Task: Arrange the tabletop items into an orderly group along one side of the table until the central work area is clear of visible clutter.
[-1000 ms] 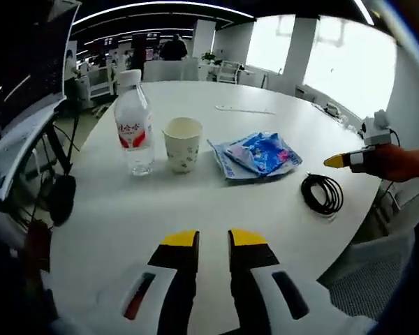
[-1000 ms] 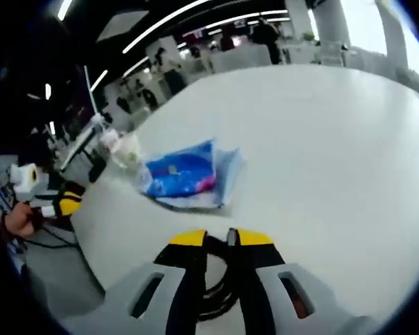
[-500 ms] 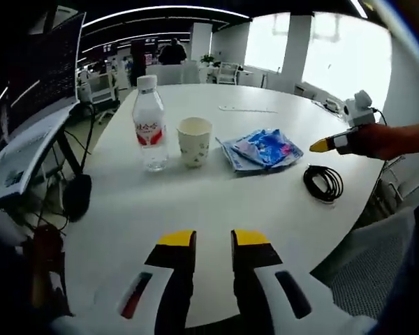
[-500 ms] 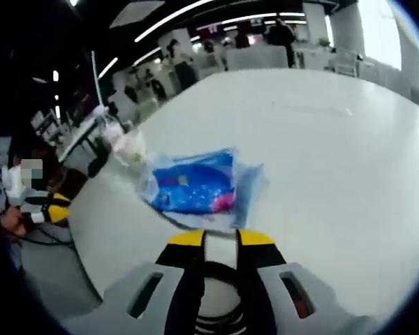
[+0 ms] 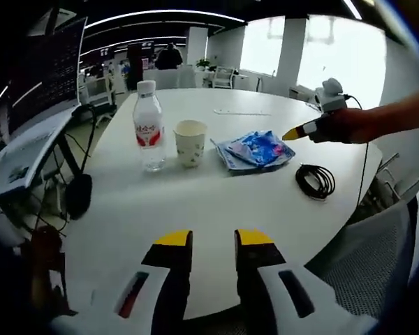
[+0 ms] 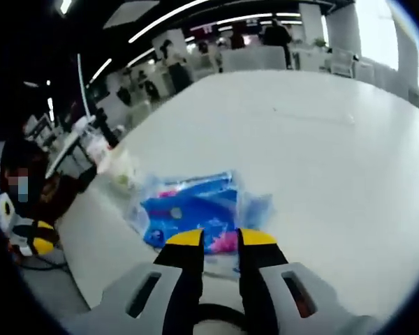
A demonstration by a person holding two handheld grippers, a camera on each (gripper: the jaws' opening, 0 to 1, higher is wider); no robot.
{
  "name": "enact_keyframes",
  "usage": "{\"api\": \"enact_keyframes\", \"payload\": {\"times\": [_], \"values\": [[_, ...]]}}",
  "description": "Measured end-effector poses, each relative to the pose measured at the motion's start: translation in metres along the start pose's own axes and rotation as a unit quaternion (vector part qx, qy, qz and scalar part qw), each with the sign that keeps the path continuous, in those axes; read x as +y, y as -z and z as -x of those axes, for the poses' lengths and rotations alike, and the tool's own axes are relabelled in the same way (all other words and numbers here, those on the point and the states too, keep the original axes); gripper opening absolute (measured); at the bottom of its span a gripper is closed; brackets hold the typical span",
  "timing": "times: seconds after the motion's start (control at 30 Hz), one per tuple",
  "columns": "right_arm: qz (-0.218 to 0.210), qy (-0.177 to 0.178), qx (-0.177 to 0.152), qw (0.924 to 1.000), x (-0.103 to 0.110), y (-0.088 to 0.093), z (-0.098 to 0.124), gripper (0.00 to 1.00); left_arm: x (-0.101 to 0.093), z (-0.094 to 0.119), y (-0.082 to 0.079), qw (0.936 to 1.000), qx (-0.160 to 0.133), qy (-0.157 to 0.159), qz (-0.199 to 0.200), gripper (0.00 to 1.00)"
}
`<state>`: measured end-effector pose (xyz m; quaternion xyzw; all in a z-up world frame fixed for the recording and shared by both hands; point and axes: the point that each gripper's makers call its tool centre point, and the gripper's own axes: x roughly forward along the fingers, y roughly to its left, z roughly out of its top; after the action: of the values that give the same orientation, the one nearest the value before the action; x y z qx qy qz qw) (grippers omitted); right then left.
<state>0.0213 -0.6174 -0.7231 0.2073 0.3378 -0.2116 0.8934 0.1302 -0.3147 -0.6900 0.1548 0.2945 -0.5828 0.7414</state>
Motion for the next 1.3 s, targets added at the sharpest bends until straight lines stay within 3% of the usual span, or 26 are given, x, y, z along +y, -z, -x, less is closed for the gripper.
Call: {"api": "enact_keyframes", "payload": {"times": [0.23, 0.53, 0.67, 0.77, 0.93, 1.03, 1.3], "values": [[-0.009, 0.023, 0.001, 0.9997, -0.012, -0.006, -0.010, 0.17, 0.001, 0.004, 0.001, 0.9999, -0.005, -0.010, 0.007, 0.25], [-0.005, 0.016, 0.010, 0.9998, -0.011, -0.007, -0.023, 0.16, 0.006, 0.005, 0.004, 0.9998, -0.003, -0.017, 0.011, 0.26], [0.004, 0.022, 0.037, 0.9991, -0.013, 0.004, -0.028, 0.11, 0.005, 0.004, 0.004, 0.9998, -0.006, -0.021, 0.000, 0.24], [0.006, 0.026, 0.045, 0.9986, -0.016, 0.010, -0.029, 0.02, 0.006, 0.005, 0.004, 0.9995, -0.006, -0.029, -0.011, 0.24], [0.002, 0.014, 0.041, 0.9990, -0.009, 0.009, -0.024, 0.00, 0.007, 0.004, 0.005, 0.9991, -0.005, -0.036, -0.022, 0.23], [0.001, 0.011, 0.040, 0.9992, -0.010, 0.009, -0.025, 0.00, 0.013, 0.003, 0.006, 0.9972, 0.004, -0.062, -0.042, 0.23], [-0.013, -0.002, 0.021, 0.9997, 0.002, 0.013, -0.014, 0.00, 0.011, 0.004, 0.006, 0.9973, 0.002, -0.058, -0.045, 0.26]]}}
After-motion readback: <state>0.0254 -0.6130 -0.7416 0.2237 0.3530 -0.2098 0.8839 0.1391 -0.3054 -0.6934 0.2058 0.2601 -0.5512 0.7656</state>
